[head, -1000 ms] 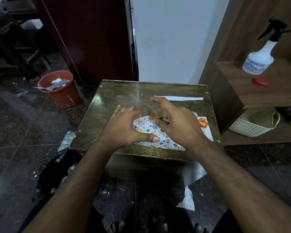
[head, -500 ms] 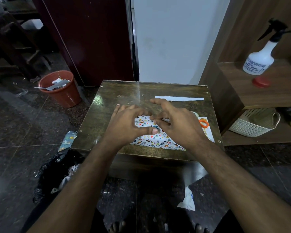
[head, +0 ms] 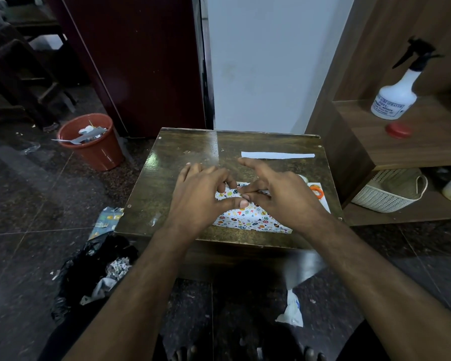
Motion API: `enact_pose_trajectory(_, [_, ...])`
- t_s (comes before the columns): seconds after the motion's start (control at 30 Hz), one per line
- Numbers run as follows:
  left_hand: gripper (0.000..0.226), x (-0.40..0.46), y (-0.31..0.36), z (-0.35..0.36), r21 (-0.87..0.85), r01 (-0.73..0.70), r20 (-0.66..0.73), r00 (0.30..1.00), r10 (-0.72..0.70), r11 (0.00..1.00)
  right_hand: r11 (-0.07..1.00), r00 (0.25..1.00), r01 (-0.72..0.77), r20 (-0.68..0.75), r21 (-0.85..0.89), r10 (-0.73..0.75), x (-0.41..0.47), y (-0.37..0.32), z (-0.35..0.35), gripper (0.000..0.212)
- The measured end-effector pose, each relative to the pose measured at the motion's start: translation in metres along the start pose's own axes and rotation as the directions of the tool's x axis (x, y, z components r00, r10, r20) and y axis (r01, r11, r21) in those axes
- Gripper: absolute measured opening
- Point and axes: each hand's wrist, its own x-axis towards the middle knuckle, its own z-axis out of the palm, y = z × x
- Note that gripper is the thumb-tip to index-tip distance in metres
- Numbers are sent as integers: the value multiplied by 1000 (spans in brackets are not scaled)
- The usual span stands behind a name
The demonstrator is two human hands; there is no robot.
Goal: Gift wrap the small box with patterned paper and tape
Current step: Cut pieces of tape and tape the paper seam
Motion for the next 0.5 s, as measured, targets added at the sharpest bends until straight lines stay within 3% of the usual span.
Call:
enact_pose_trajectory(0.23, [29,-1,-1,-5,-8,-23,37,999,23,1000,997,996,73,-47,18,-73,-4,6,5,68])
enact_pose_trajectory(0.5, [17,-4,-14,-21,-7,-41,111,993,42,999,972,969,174,-148,-156,-197,-5,8,10,56])
